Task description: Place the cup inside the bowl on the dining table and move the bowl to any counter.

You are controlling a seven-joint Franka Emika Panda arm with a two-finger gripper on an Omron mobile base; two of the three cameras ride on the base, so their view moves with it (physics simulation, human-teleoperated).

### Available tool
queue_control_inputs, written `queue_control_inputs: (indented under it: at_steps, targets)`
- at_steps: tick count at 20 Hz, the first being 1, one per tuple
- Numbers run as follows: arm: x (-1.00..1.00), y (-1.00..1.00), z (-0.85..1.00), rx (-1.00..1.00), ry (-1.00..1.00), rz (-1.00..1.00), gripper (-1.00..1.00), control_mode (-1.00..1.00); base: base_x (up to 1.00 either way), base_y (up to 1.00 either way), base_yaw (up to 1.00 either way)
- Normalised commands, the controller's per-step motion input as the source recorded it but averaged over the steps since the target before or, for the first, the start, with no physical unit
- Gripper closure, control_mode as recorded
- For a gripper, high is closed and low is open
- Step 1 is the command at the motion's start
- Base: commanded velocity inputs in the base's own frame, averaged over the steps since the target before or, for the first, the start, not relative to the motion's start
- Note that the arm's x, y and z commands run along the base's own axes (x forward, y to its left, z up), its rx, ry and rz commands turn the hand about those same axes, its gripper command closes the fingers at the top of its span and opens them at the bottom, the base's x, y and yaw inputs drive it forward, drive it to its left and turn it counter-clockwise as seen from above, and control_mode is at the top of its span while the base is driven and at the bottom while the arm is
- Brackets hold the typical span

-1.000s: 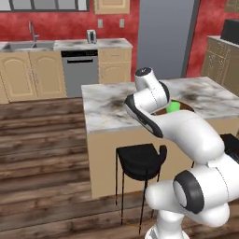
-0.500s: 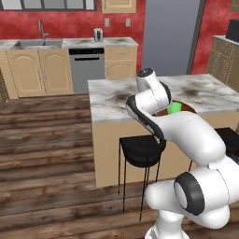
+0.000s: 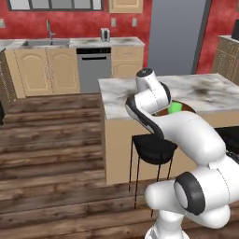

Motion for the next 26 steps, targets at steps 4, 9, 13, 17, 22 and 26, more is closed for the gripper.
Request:
queue_control_inputs:
  at_steps: [4, 9, 13, 17, 22, 26]
  targets:
    - [0.0, 0.0, 0.0, 0.0, 0.0, 0.0, 1.0, 1.0, 0.14, 0.84, -0.01]
    - [0.0, 0.0, 0.0, 0.0, 0.0, 0.0, 1.0, 1.0, 0.11, 0.83, -0.02]
    - [0.0, 0.0, 0.0, 0.0, 0.0, 0.0, 1.0, 1.0, 0.09, 0.85, -0.03]
    - [0.0, 0.0, 0.0, 0.0, 0.0, 0.0, 1.0, 1.0, 0.13, 0.88, -0.04]
    - [0.0, 0.0, 0.0, 0.0, 0.0, 0.0, 1.0, 1.0, 0.36, 0.6, -0.02]
    - [0.0, 0.0, 0.0, 0.0, 0.0, 0.0, 1.0, 1.0, 0.73, 0.31, 0.0]
